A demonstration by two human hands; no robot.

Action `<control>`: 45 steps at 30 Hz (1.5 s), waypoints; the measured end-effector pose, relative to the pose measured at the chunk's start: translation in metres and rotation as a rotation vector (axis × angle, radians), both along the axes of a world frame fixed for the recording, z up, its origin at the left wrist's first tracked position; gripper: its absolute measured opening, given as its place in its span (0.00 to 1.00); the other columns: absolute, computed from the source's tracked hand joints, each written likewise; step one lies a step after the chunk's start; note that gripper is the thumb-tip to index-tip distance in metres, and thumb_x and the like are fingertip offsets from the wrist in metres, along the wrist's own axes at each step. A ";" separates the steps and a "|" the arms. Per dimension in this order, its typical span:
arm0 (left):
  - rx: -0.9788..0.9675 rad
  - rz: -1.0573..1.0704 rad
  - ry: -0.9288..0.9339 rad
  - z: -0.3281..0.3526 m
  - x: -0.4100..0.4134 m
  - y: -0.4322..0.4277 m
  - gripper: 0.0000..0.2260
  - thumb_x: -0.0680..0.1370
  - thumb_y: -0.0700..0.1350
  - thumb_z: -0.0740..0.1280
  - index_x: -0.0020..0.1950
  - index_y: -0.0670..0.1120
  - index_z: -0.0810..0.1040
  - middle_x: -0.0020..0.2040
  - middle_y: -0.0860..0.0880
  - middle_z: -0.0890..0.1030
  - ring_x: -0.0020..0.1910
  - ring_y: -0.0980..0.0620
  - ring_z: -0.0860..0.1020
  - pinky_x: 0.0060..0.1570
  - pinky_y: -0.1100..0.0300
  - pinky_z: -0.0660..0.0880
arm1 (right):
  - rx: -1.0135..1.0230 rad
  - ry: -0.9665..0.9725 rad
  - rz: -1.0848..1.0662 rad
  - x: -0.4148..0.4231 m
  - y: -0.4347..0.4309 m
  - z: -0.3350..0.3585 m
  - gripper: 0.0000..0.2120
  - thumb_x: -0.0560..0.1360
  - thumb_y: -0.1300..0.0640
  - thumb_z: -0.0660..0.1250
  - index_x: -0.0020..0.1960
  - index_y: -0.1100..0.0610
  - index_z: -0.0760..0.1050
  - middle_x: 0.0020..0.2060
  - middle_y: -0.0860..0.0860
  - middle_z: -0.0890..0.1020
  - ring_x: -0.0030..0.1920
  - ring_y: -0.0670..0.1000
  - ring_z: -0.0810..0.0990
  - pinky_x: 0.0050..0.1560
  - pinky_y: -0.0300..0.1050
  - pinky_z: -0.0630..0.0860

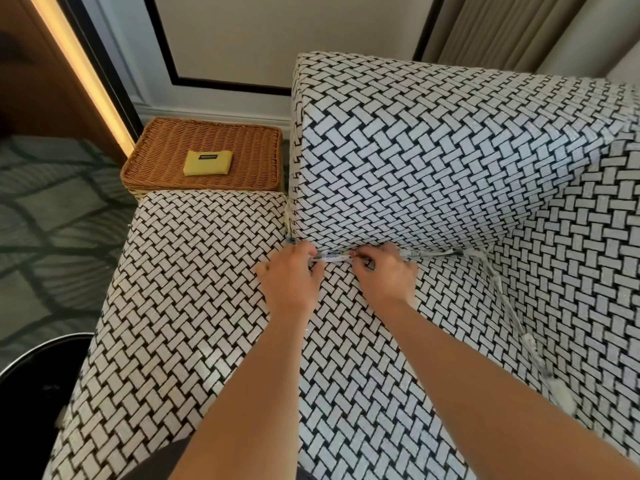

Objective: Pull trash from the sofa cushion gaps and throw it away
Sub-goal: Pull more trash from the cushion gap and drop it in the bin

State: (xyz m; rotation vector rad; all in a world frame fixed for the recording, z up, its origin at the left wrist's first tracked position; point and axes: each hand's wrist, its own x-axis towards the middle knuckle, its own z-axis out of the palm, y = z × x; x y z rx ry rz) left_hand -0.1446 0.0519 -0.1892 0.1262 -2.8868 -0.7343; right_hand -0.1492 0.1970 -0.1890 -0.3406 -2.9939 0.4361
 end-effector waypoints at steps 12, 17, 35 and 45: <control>-0.155 0.051 -0.068 -0.001 -0.010 0.000 0.22 0.75 0.62 0.61 0.55 0.44 0.74 0.46 0.49 0.75 0.39 0.53 0.73 0.45 0.57 0.72 | -0.029 -0.111 -0.061 -0.008 -0.004 0.007 0.18 0.74 0.41 0.60 0.60 0.46 0.76 0.55 0.48 0.75 0.38 0.48 0.76 0.54 0.46 0.63; -0.157 0.056 -0.071 -0.003 -0.011 -0.001 0.21 0.75 0.61 0.61 0.54 0.46 0.76 0.47 0.49 0.76 0.40 0.52 0.75 0.49 0.53 0.72 | -0.075 -0.102 -0.127 -0.015 -0.010 0.007 0.10 0.75 0.48 0.62 0.53 0.48 0.78 0.52 0.49 0.75 0.37 0.49 0.75 0.53 0.47 0.62; 0.254 0.040 -0.051 0.012 0.008 -0.016 0.09 0.78 0.45 0.61 0.57 0.46 0.74 0.56 0.49 0.74 0.39 0.53 0.74 0.35 0.62 0.72 | -0.217 0.136 0.099 0.019 -0.014 0.002 0.04 0.79 0.54 0.56 0.48 0.52 0.69 0.32 0.45 0.74 0.35 0.47 0.72 0.58 0.47 0.66; 0.304 0.075 -0.188 0.028 0.038 -0.028 0.14 0.81 0.42 0.54 0.61 0.53 0.75 0.55 0.49 0.77 0.27 0.55 0.71 0.30 0.62 0.66 | 0.151 -0.171 0.236 0.012 -0.029 0.016 0.22 0.78 0.41 0.49 0.67 0.49 0.66 0.65 0.51 0.70 0.65 0.56 0.66 0.65 0.54 0.60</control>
